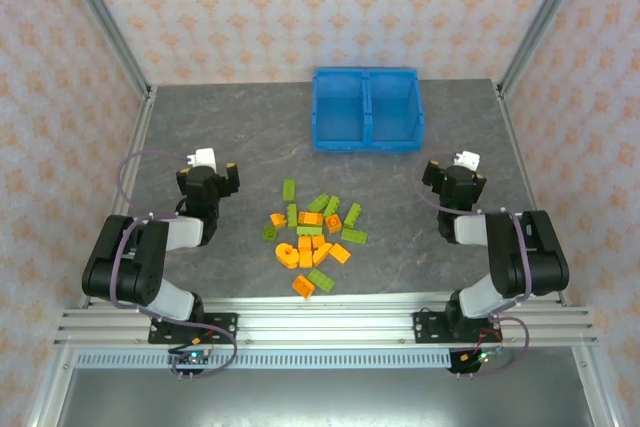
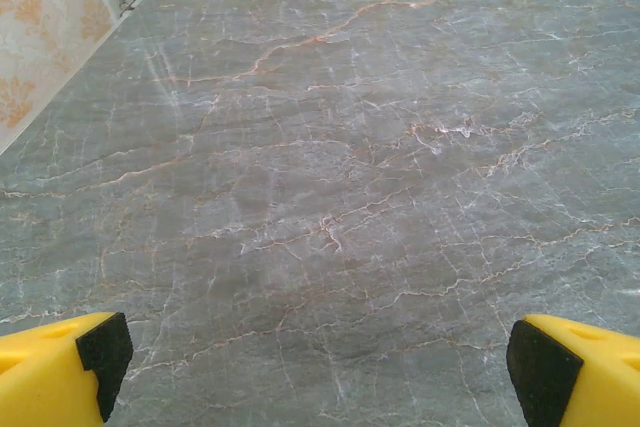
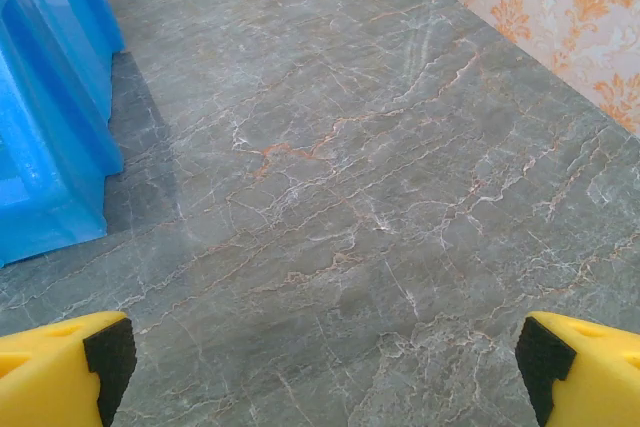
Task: Sort the legos into containers by color
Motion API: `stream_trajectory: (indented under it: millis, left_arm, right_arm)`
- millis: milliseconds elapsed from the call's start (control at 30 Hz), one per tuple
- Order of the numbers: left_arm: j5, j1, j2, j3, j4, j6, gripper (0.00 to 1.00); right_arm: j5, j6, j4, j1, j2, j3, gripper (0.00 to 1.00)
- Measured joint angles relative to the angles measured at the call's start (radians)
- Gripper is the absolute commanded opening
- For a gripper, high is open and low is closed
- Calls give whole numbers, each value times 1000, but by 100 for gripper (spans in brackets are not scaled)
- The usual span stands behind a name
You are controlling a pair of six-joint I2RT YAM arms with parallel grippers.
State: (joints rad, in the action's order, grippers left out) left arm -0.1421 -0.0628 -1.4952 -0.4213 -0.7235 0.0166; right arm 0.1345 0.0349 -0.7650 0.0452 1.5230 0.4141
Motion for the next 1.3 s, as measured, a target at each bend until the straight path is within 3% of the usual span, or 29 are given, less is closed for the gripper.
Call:
stream_trajectory:
  millis: [567, 667, 767, 933, 1133, 1300]
  left_arm:
    - [1, 0, 0, 0, 0, 0, 100]
    - [1, 0, 0, 0, 0, 0, 100]
    - [0, 0, 0, 0, 0, 0, 100]
    - [-43, -3, 47, -57, 156, 4, 100]
    - [-65, -67, 281, -225, 450, 11, 100]
    - [148, -121, 480, -331, 676, -59, 100]
  right_arm:
    - [1, 0, 8, 0, -5, 0, 99]
    - [23, -23, 196, 5, -109, 37, 99]
    - [54, -149, 510, 8, -259, 208, 99]
    - [-52, -357, 847, 32, -348, 476, 99]
    - [-209, -460, 1222, 206, -282, 593, 99]
    - [-278, -478, 1440, 369, -147, 689, 99]
